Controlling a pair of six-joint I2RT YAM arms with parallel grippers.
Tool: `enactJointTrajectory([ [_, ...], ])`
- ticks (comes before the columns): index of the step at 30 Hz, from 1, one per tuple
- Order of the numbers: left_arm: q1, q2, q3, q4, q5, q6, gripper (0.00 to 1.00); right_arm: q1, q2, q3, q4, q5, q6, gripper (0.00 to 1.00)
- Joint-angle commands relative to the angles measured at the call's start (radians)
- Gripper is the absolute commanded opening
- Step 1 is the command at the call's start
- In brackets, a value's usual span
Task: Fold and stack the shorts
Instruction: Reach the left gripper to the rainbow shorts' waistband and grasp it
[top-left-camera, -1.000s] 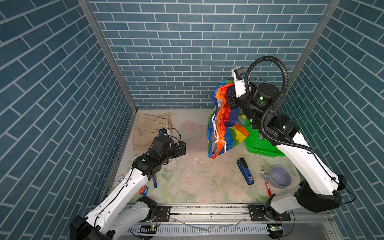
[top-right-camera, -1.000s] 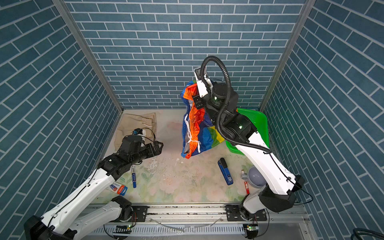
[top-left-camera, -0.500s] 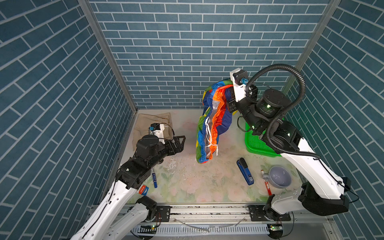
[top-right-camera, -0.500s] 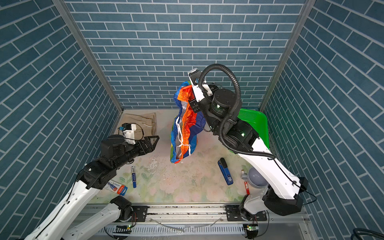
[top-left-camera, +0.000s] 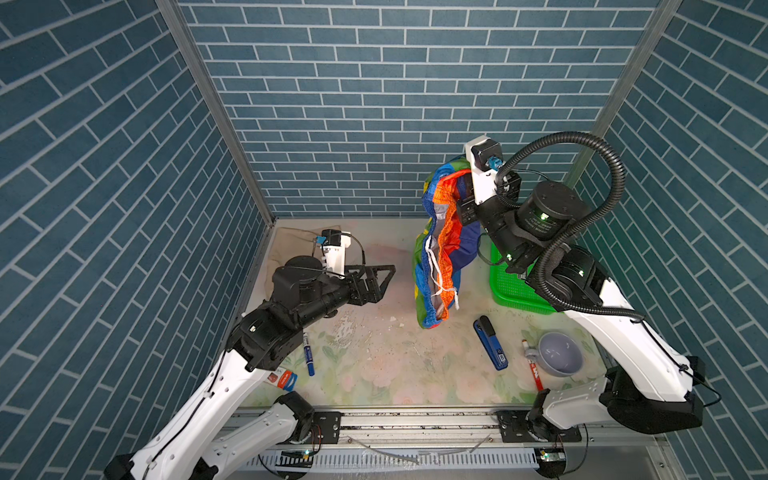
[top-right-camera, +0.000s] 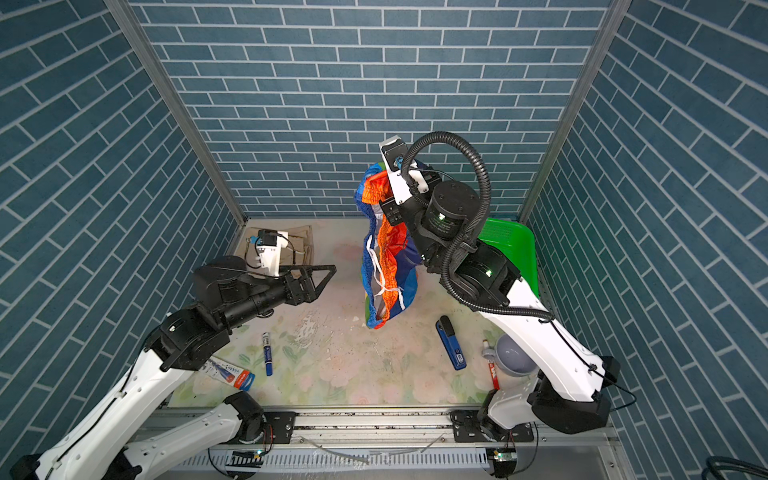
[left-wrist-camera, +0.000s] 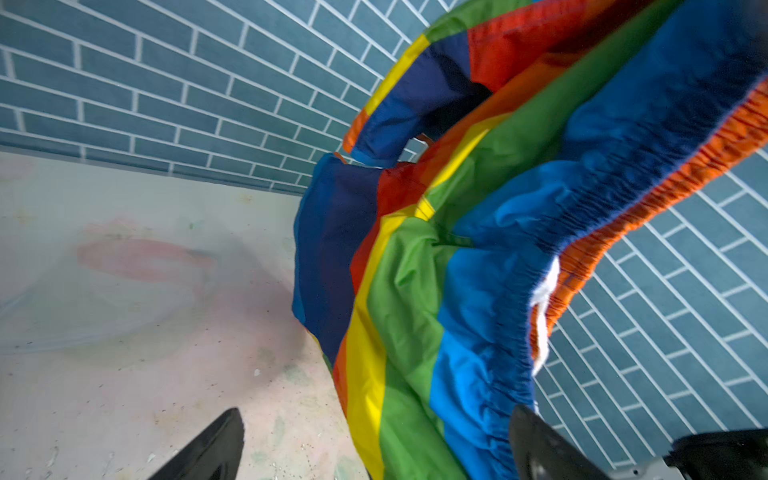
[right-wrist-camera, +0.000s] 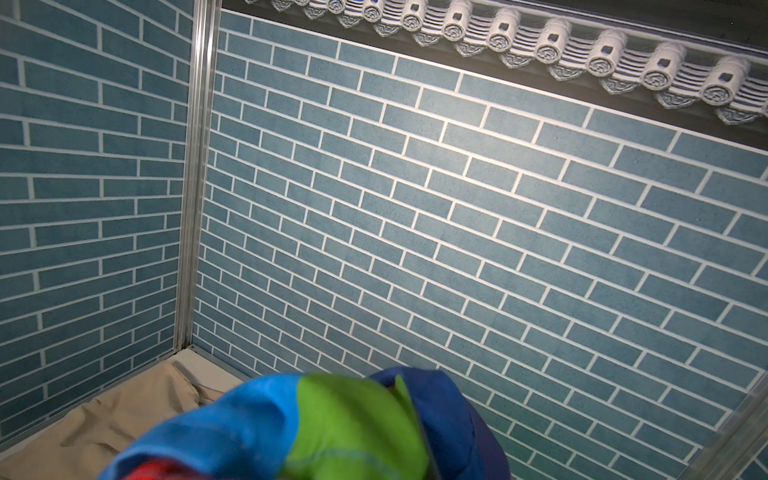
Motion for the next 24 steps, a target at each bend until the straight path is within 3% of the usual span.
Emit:
enactJointTrajectory([
  [1, -0.043, 0.049, 0.014, 0.009, 0.032, 0.035, 1.00, 0.007, -0.019, -0.023, 0.072, 0.024, -0.037, 0.00],
  [9, -0.122, 0.066, 0.073, 0.010, 0.031, 0.095, 1.00, 0.009, -0.024, -0.043, 0.074, 0.034, -0.041, 0.00],
  [18, -0.125, 0.073, 0.220, 0.011, -0.015, 0.132, 1.00, 0.018, -0.015, -0.069, 0.046, 0.027, -0.015, 0.00],
  [24, -0.125, 0.155, 0.305, 0.095, 0.094, 0.081, 0.96, 0.021, 0.000, -0.100, 0.043, 0.024, 0.004, 0.00],
])
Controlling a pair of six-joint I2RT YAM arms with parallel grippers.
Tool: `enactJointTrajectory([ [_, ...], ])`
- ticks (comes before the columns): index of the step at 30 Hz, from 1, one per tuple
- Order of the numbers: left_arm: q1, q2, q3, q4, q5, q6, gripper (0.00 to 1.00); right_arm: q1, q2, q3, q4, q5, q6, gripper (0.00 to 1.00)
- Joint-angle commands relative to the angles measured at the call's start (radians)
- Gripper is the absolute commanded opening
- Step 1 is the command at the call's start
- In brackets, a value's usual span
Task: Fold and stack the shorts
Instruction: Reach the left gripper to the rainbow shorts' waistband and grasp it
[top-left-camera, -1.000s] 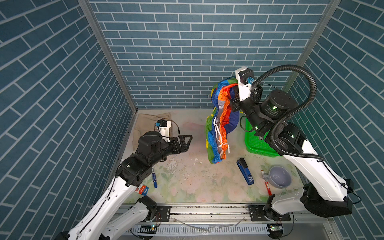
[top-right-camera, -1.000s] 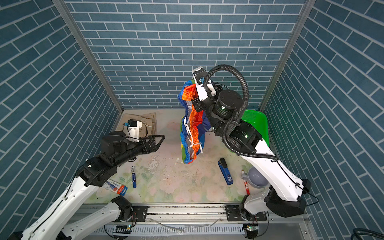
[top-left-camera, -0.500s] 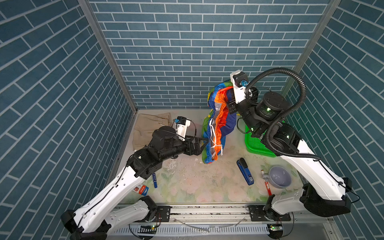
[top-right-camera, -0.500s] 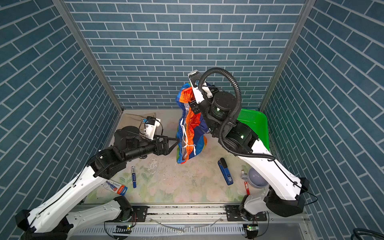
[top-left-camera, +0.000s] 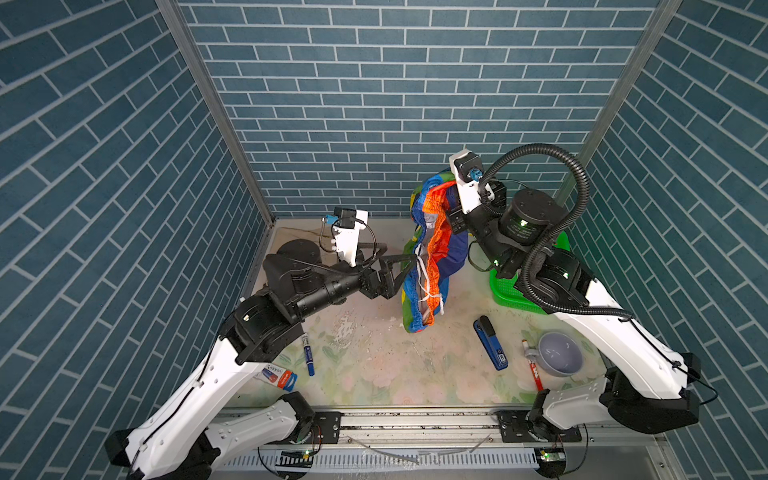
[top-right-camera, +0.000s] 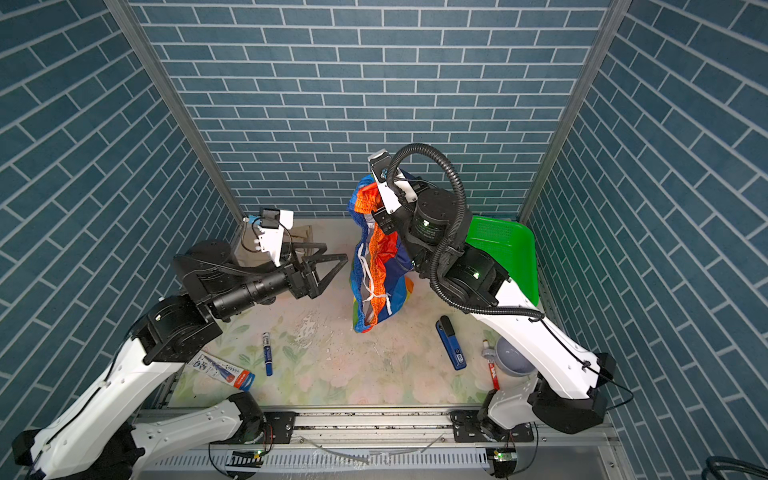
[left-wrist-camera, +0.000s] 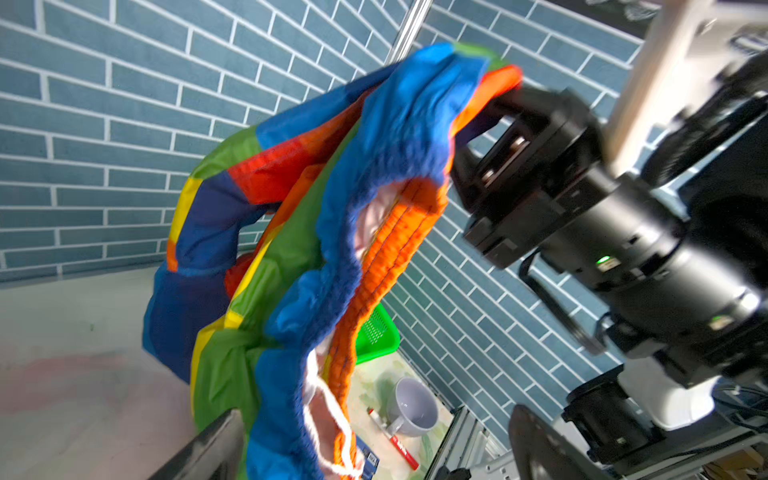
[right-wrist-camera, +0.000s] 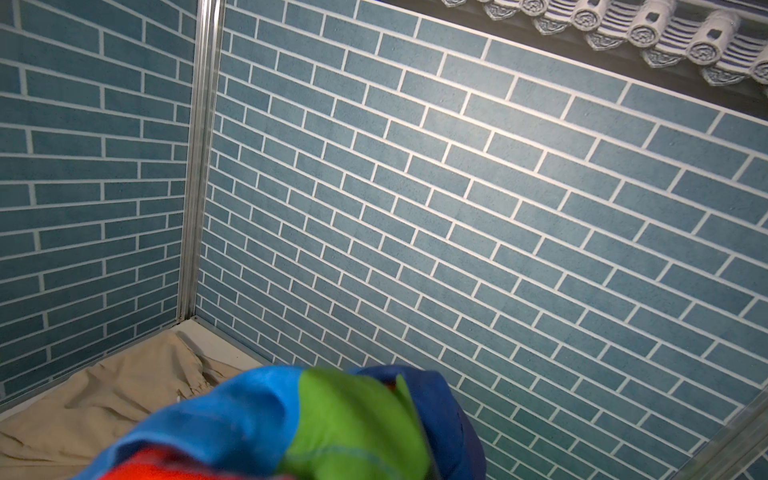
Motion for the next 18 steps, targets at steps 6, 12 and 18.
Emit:
enactJointTrajectory([
  [6, -0.005, 0.091, 0.112, 0.032, -0.016, 0.010, 0.86, 0.008, 0.000, -0.046, 0.020, -0.025, 0.051, 0.00],
  [12, -0.005, 0.125, 0.211, -0.045, -0.140, 0.099, 0.86, 0.010, -0.001, -0.057, 0.003, -0.053, 0.087, 0.00],
  [18, -0.005, 0.203, 0.304, -0.096, -0.166, 0.152, 0.86, 0.013, -0.003, -0.061, -0.020, -0.081, 0.126, 0.00],
])
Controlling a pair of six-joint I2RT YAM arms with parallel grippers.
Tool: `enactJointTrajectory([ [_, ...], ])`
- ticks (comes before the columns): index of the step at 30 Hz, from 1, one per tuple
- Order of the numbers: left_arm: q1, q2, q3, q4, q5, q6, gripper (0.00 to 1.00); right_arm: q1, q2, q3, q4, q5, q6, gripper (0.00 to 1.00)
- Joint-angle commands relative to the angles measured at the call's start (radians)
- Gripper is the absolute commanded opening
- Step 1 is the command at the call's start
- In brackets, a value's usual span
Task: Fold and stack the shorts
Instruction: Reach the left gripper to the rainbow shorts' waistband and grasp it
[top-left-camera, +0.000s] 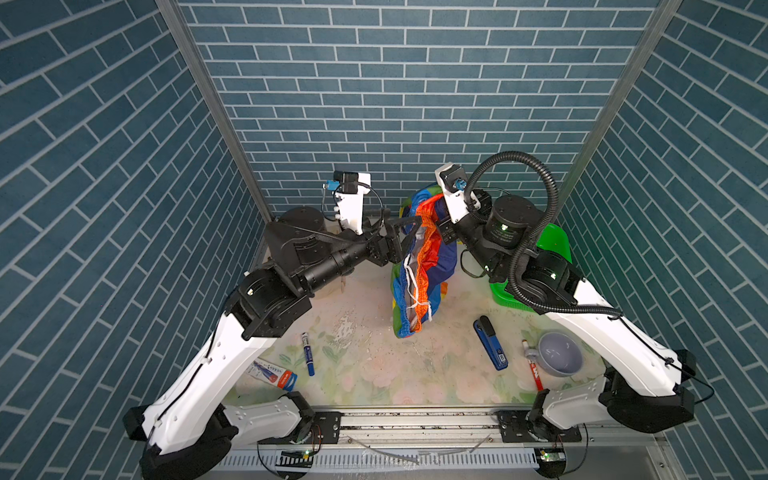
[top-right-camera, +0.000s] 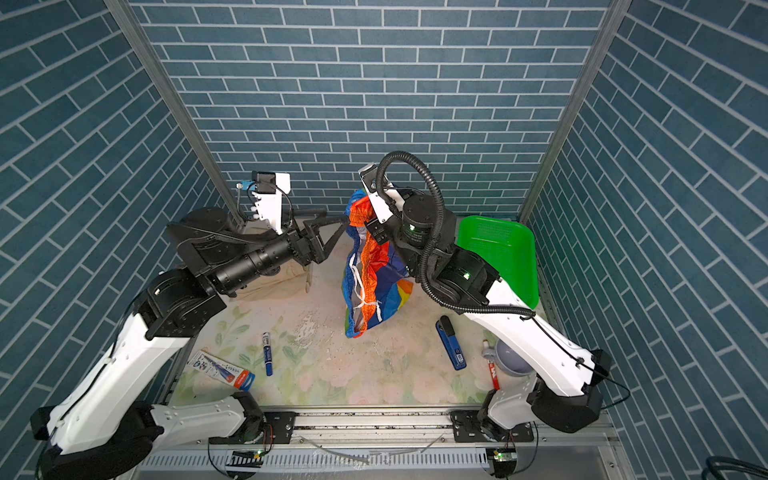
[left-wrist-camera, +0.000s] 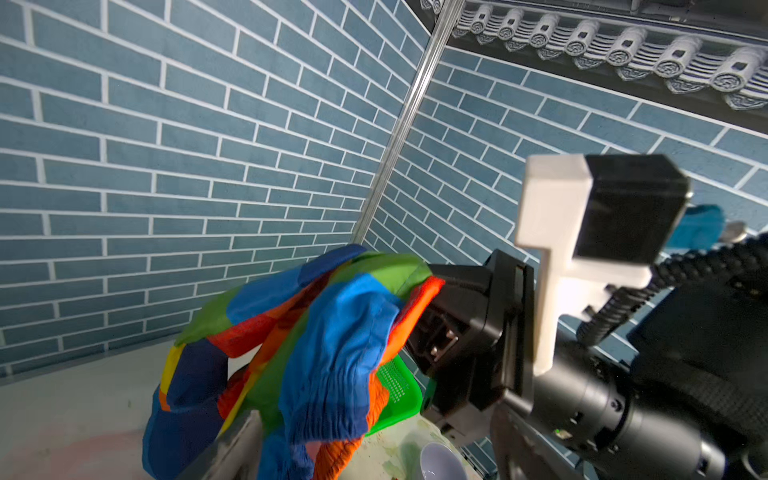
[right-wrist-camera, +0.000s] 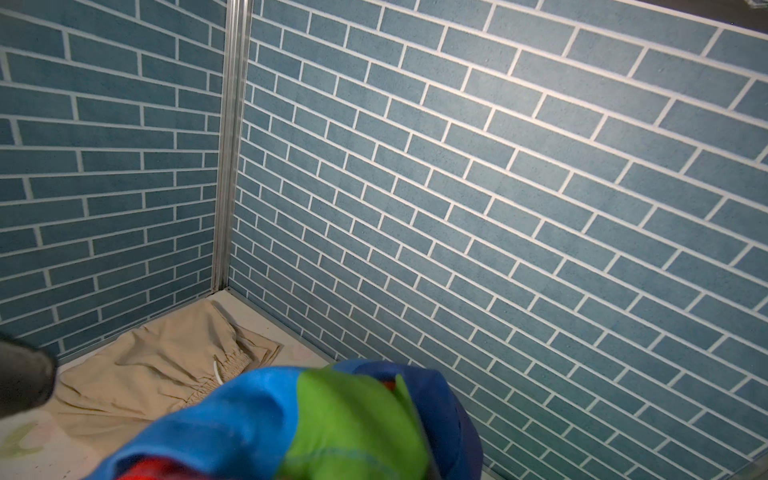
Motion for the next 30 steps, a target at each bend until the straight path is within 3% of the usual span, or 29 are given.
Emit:
enactJointTrajectory([
  [1, -0.004, 0.048, 0.038, -0.053, -0.031, 0.057, 0.84, 0.010, -0.008, -0.019, 0.025, -0.026, 0.047, 0.00],
  [11, -0.004, 0.107, 0.072, -0.081, -0.007, 0.079, 0.61, 0.012, -0.005, -0.017, 0.027, -0.043, 0.065, 0.00],
  [16, -0.004, 0.120, 0.092, -0.098, -0.028, 0.095, 0.21, 0.014, -0.003, -0.021, 0.025, -0.053, 0.073, 0.00],
  [20, -0.004, 0.132, 0.184, -0.183, -0.083, 0.157, 0.03, 0.014, -0.022, -0.059, 0.022, -0.080, 0.089, 0.00],
  [25, -0.002, 0.120, 0.305, -0.319, -0.223, 0.277, 0.00, 0.014, -0.102, -0.184, 0.023, -0.250, 0.133, 0.58],
  [30, -0.002, 0.080, 0.351, -0.372, -0.279, 0.384, 0.00, 0.009, -0.222, -0.341, 0.073, -0.271, 0.178, 0.76],
])
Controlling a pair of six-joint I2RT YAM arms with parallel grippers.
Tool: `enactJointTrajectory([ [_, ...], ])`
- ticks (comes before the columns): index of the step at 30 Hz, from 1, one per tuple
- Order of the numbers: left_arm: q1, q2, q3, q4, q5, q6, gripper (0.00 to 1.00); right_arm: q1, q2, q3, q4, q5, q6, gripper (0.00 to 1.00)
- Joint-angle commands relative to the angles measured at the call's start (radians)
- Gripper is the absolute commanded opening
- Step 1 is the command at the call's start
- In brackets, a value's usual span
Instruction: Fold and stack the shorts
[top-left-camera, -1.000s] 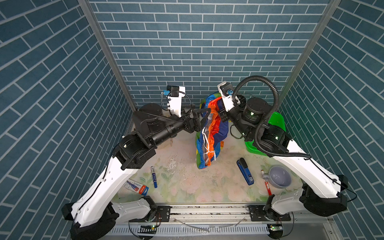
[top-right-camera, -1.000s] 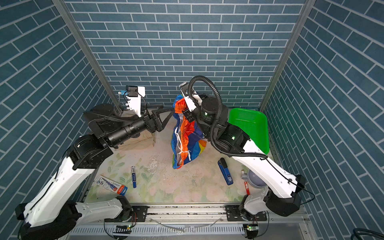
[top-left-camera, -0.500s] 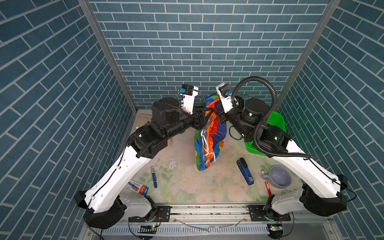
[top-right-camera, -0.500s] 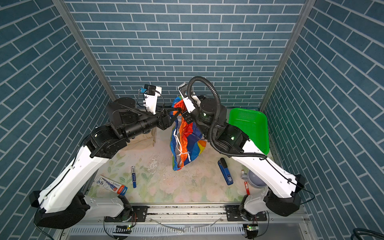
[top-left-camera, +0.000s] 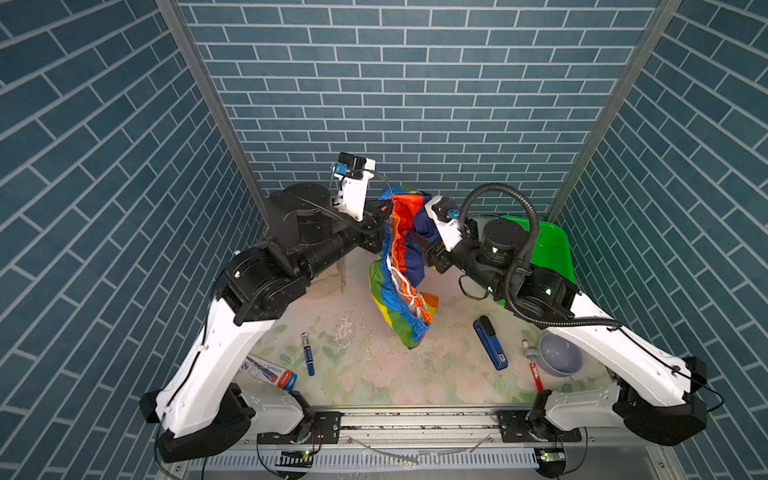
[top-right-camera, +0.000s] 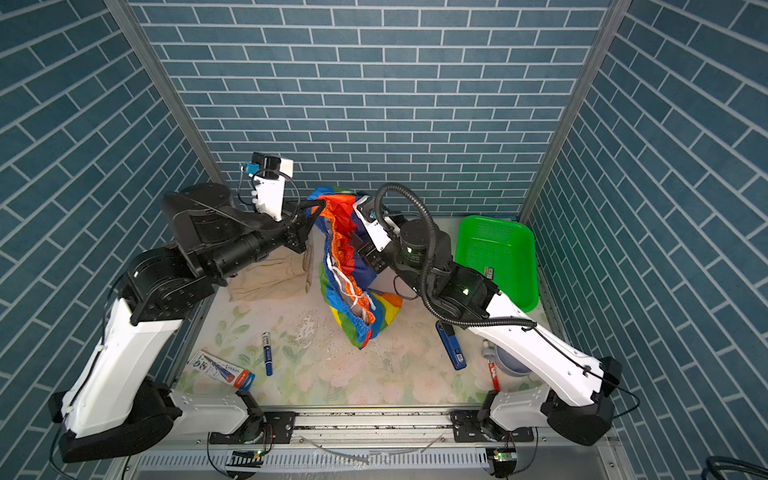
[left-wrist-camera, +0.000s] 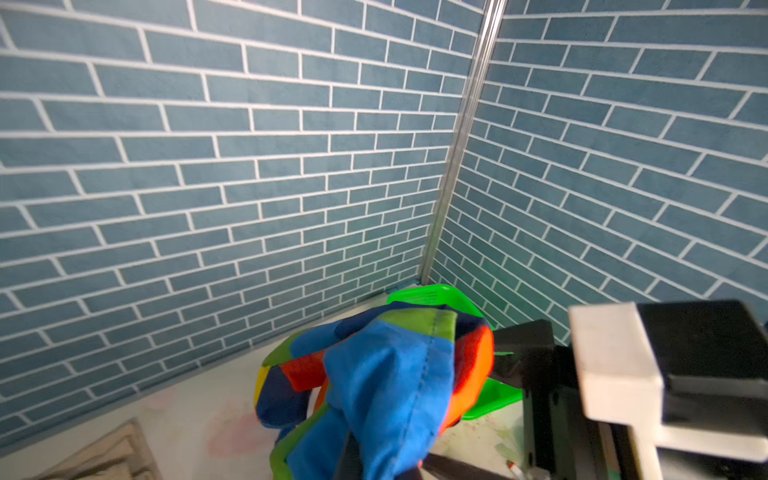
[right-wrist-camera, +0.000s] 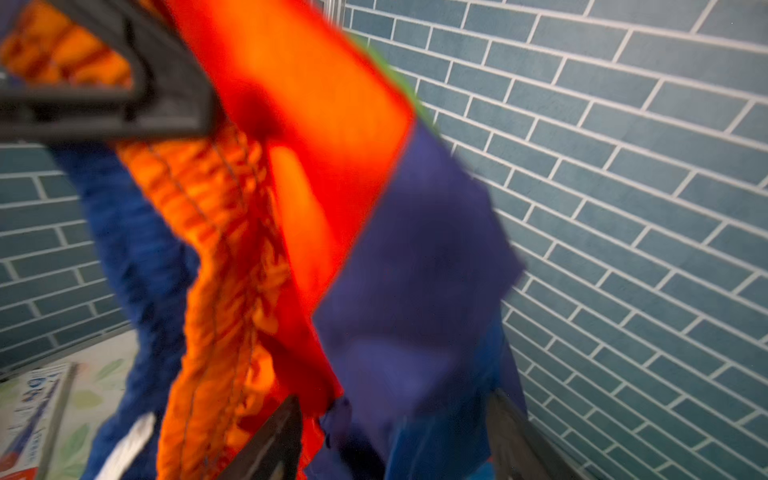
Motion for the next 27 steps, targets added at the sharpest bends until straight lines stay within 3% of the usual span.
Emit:
enactJointTrajectory([
  [1, -0.002, -0.040, 0.043, -0.046, -0.069, 0.115, 0.00, -0.006, -0.103, -0.085, 0.069, -0.041, 0.056, 0.77],
  [6, -0.002, -0.025, 0.109, -0.104, -0.052, 0.162, 0.00, -0.100, -0.190, -0.170, 0.041, -0.116, 0.155, 0.84],
  [11, -0.002, 0.005, 0.174, -0.153, -0.021, 0.183, 0.00, -0.303, -0.168, -0.201, -0.048, -0.469, 0.315, 0.87],
  [16, -0.002, 0.030, 0.258, -0.213, 0.043, 0.210, 0.00, -0.393, -0.028, -0.192, -0.100, -0.759, 0.401, 0.81],
  [23, -0.002, 0.041, 0.330, -0.242, 0.098, 0.269, 0.00, -0.535, 0.056, -0.366, 0.256, -1.001, 0.705, 0.79],
  [25, -0.002, 0.041, 0.333, -0.235, 0.106, 0.291, 0.00, -0.560, 0.077, -0.412, 0.343, -1.018, 0.779, 0.79],
  [27, -0.002, 0.041, 0.337, -0.225, 0.106, 0.301, 0.00, -0.562, 0.093, -0.424, 0.322, -0.988, 0.774, 0.79],
])
